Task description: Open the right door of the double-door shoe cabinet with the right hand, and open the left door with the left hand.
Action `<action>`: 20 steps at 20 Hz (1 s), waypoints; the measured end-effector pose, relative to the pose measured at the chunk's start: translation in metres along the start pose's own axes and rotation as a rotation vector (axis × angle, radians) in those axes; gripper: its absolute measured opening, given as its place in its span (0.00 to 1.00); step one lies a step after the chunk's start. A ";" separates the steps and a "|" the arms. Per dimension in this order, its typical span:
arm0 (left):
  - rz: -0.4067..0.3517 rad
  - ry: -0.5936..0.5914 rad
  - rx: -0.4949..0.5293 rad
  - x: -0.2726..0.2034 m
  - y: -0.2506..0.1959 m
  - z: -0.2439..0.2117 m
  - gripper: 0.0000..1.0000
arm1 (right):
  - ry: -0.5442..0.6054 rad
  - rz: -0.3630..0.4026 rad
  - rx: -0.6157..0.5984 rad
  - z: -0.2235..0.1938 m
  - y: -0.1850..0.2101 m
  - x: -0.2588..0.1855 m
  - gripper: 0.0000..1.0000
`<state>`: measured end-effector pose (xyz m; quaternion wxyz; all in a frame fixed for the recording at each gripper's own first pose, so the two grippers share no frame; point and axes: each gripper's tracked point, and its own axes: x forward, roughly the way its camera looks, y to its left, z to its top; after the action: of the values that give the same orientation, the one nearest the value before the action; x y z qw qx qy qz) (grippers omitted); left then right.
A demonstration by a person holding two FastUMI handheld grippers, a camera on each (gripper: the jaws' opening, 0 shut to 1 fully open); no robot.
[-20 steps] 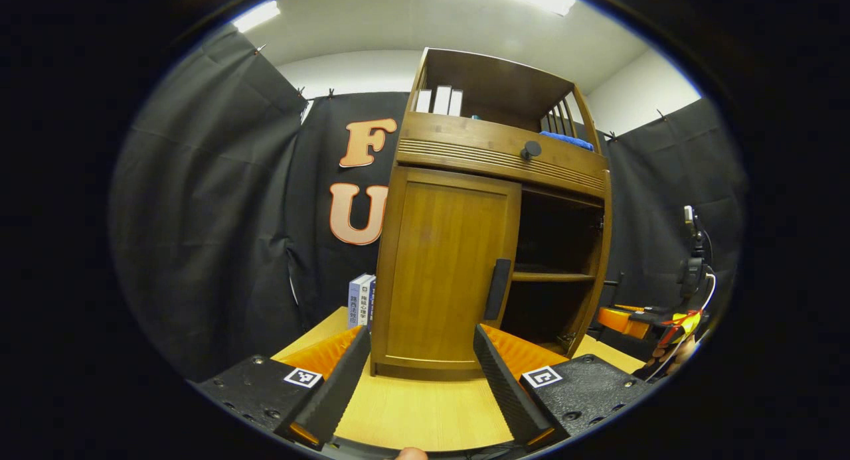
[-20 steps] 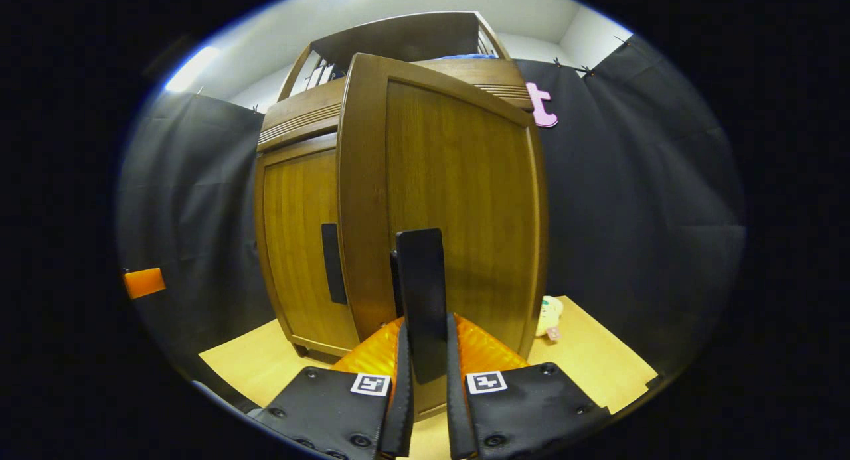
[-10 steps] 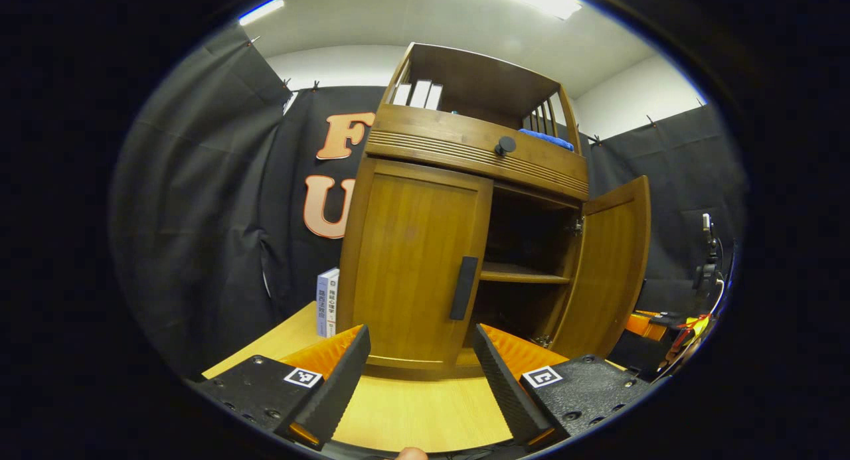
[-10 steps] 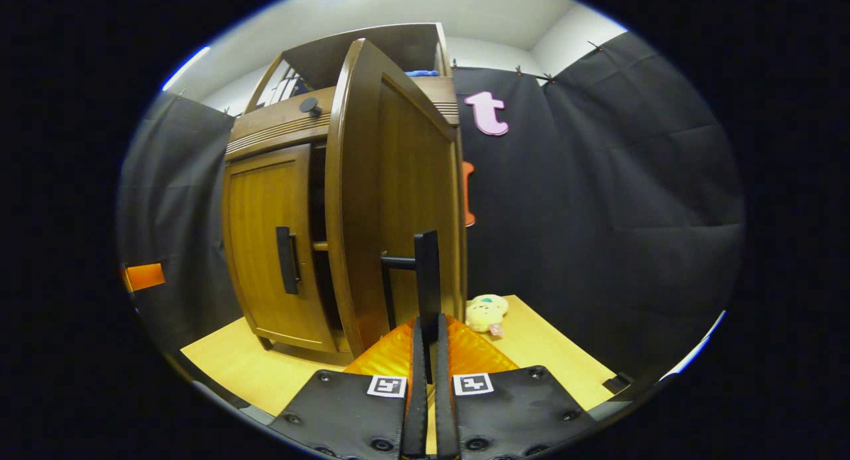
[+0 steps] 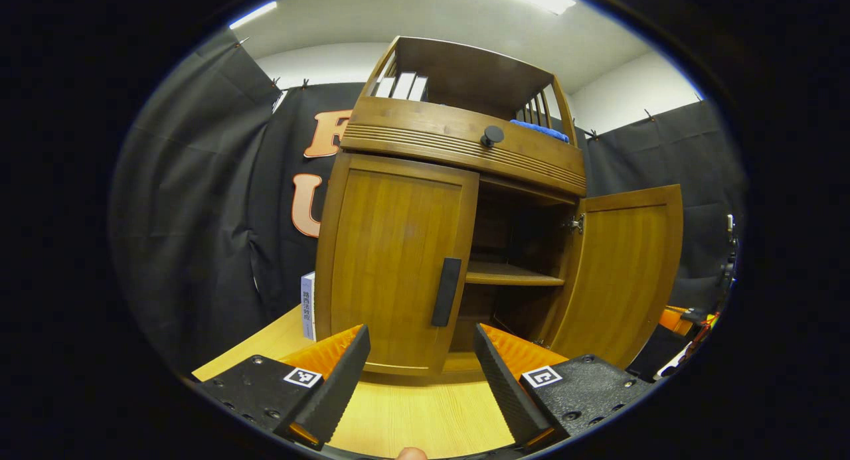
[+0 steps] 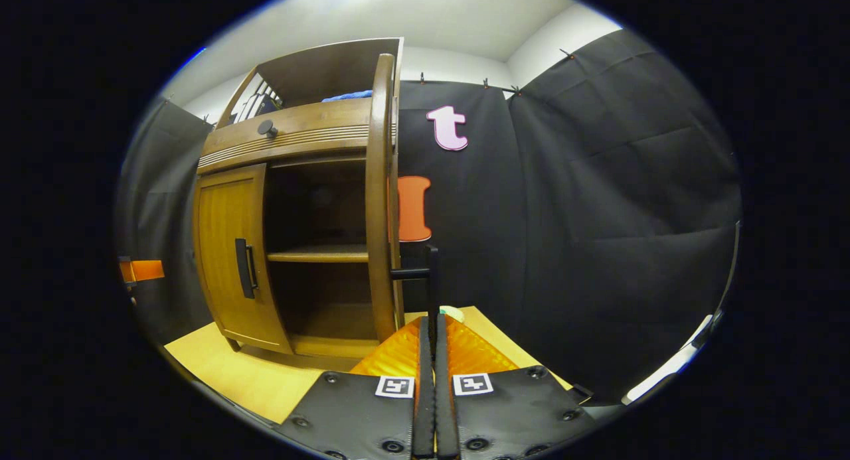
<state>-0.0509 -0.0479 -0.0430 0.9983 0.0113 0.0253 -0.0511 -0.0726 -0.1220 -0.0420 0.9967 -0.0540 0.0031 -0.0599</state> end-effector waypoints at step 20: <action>-0.032 0.043 0.050 0.101 -0.035 -0.025 0.94 | -0.028 -0.146 0.098 -0.004 -0.103 -0.031 0.09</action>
<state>0.0450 -0.0926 -0.0742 0.9960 0.0367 0.0456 -0.0672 -0.1155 -0.2206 -0.0344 0.9911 -0.0059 -0.0176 -0.1316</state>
